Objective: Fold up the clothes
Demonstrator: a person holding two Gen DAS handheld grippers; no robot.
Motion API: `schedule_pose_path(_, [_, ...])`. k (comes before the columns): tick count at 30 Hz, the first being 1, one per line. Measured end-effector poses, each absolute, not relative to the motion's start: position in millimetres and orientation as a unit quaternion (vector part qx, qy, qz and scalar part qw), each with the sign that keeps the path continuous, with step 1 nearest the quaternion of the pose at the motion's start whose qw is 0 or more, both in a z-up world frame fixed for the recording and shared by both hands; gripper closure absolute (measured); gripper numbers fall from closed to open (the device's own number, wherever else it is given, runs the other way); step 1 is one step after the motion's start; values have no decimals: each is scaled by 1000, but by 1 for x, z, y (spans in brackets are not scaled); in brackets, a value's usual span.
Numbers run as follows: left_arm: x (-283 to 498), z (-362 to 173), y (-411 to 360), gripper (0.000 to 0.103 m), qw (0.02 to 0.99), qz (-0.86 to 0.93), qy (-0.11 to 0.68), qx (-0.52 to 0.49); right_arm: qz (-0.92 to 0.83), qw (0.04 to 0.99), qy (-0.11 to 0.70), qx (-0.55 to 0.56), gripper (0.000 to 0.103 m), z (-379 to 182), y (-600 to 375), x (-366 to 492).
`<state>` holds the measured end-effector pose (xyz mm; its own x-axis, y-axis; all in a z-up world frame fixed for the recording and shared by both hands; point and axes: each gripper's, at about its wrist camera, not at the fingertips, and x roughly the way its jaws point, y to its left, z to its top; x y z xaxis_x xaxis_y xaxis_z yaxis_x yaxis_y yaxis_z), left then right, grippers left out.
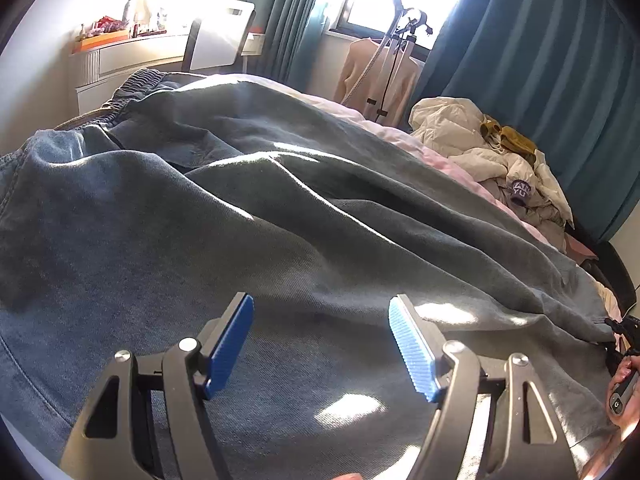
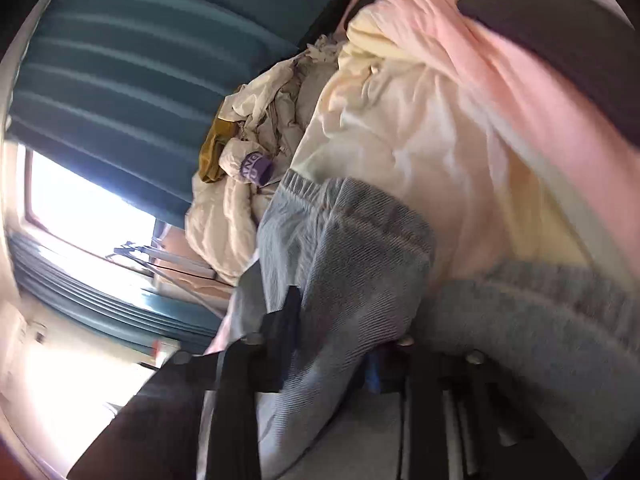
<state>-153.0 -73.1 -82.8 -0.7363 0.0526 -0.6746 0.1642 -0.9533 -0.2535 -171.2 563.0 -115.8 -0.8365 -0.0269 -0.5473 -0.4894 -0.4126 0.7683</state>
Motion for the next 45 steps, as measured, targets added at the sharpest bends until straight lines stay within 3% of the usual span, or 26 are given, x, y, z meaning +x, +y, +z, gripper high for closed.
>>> schedule_pose_path(6, [-153, -86, -68, 31, 38, -920, 137, 367, 905, 137, 313, -252, 93, -56, 529, -195])
schedule_pose_path(11, [-156, -90, -67, 31, 36, -916, 136, 376, 911, 138, 316, -228, 96, -44, 540, -183])
schedule_pose_path(16, [-156, -91, -68, 31, 35, -908, 163, 384, 857, 210, 330, -335, 96, -97, 561, -183])
schedule_pose_path(19, [-155, -89, -68, 31, 35, -907, 165, 386, 842, 206, 349, -356, 95, -111, 566, -178])
schedule_pose_path(22, [-153, -86, -67, 31, 38, -910, 157, 382, 842, 211, 358, -344, 91, -94, 557, -164])
schedule_pose_path(34, [-123, -62, -56, 31, 36, -923, 125, 362, 849, 158, 344, -369, 91, -49, 511, -85])
schedule_pose_path(45, [-85, -47, -71, 31, 55, -914, 129, 380, 809, 112, 440, -375, 91, -58, 508, -32])
